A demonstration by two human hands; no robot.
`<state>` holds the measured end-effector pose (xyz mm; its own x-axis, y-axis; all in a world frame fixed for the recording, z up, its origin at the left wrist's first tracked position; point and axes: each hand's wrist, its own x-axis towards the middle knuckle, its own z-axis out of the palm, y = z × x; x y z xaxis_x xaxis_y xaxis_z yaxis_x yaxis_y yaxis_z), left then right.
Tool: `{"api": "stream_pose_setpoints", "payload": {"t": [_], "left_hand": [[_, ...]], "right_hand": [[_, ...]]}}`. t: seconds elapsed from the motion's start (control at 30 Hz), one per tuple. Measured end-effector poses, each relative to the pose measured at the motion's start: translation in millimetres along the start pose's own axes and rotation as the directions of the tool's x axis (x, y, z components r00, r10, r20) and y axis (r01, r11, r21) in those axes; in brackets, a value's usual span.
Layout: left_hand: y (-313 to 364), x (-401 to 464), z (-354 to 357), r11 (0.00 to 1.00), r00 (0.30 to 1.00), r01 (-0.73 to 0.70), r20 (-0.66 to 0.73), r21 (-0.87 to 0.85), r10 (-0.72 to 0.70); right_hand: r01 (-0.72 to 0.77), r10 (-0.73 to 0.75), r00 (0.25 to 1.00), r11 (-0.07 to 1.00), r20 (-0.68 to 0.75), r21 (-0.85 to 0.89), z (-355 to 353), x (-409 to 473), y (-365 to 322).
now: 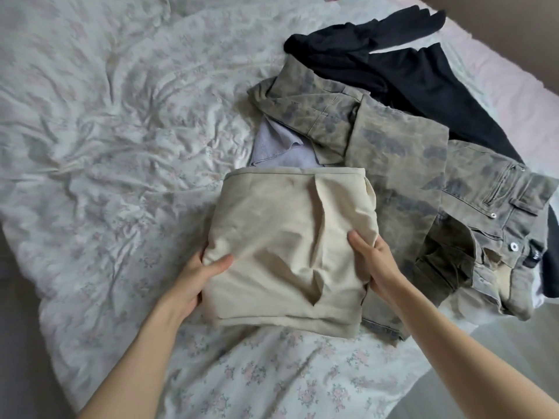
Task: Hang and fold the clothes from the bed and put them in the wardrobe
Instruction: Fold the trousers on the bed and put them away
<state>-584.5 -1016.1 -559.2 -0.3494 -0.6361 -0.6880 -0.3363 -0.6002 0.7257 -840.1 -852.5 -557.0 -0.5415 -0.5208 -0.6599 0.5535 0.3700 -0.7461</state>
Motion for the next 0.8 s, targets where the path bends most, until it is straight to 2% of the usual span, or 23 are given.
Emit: {"api": "stream_pose_setpoints", "payload": {"t": [0.07, 0.1, 0.17, 0.23, 0.27, 0.3, 0.33, 0.4, 0.43, 0.5, 0.63, 0.7, 0.73, 0.8], "left_hand": [[-12.4, -5.6, -4.9, 0.99, 0.991, 0.125, 0.047, -0.07, -0.122], [-21.8, -5.2, -8.1, 0.981, 0.983, 0.18, 0.052, -0.066, -0.177], [-29.5, -1.6, -11.1, 0.977, 0.977, 0.207, -0.029, -0.053, -0.209], [-32.6, 3.5, -10.8, 0.982, 0.974, 0.188, -0.126, 0.0, -0.187], [-32.0, 2.5, -6.9, 0.982, 0.976, 0.181, -0.133, 0.051, -0.173], [-32.6, 0.6, -3.2, 0.98, 0.979, 0.177, -0.117, 0.091, -0.166], [-33.8, -3.8, 0.6, 0.977, 0.98, 0.181, -0.105, 0.116, -0.169], [-42.2, -12.5, 7.6, 0.97, 0.98, 0.184, -0.107, 0.16, -0.168], [-46.6, -18.8, 10.0, 0.968, 0.98, 0.181, -0.111, 0.172, -0.163], [-56.4, -26.0, 12.0, 0.968, 0.981, 0.188, -0.087, 0.169, -0.175], [-67.4, -30.6, 9.6, 0.96, 0.965, 0.261, -0.059, 0.103, -0.256], [-63.4, -34.5, 7.8, 0.961, 0.96, 0.278, -0.025, 0.007, -0.278], [-58.9, -34.2, 7.4, 0.958, 0.959, 0.283, -0.002, -0.048, -0.284], [-50.7, -33.3, 4.7, 0.953, 0.96, 0.28, 0.019, -0.115, -0.279]], "right_hand": [[0.019, -0.02, 1.0, 0.988, -0.006, -0.153, 2.0, 5.6, -4.1], [0.027, -0.039, 0.999, 0.947, -0.032, -0.321, 3.9, 10.4, -2.3], [0.018, -0.094, 0.991, 0.795, -0.095, -0.607, 7.6, 18.7, 3.8], [0.048, -0.196, 0.973, 0.685, -0.121, -0.727, 16.9, 20.2, 6.3], [0.124, -0.305, 0.949, 0.601, -0.083, -0.79, 20.7, 18.9, 7.7], [0.209, -0.396, 0.918, 0.45, 0.016, -0.868, 24.3, 16.8, 10.6], [0.285, -0.427, 0.891, 0.259, 0.155, -0.923, 28.8, 16.0, 15.8], [0.363, -0.295, 0.881, -0.077, 0.369, -0.929, 34.0, 15.0, 27.7], [0.356, -0.195, 0.902, -0.167, 0.385, -0.919, 34.4, 16.8, 33.3], [0.293, -0.077, 0.948, -0.156, 0.307, -0.943, 30.3, 23.0, 39.1], [0.284, -0.034, 0.958, -0.057, 0.286, -0.957, 26.5, 33.7, 34.2], [0.28, -0.092, 0.958, 0.099, 0.271, -0.955, 28.6, 32.2, 29.2], [0.279, -0.177, 0.954, 0.22, 0.243, -0.935, 29.0, 29.5, 27.0], [0.254, -0.32, 0.94, 0.426, 0.118, -0.868, 27.1, 22.4, 24.9]]}}
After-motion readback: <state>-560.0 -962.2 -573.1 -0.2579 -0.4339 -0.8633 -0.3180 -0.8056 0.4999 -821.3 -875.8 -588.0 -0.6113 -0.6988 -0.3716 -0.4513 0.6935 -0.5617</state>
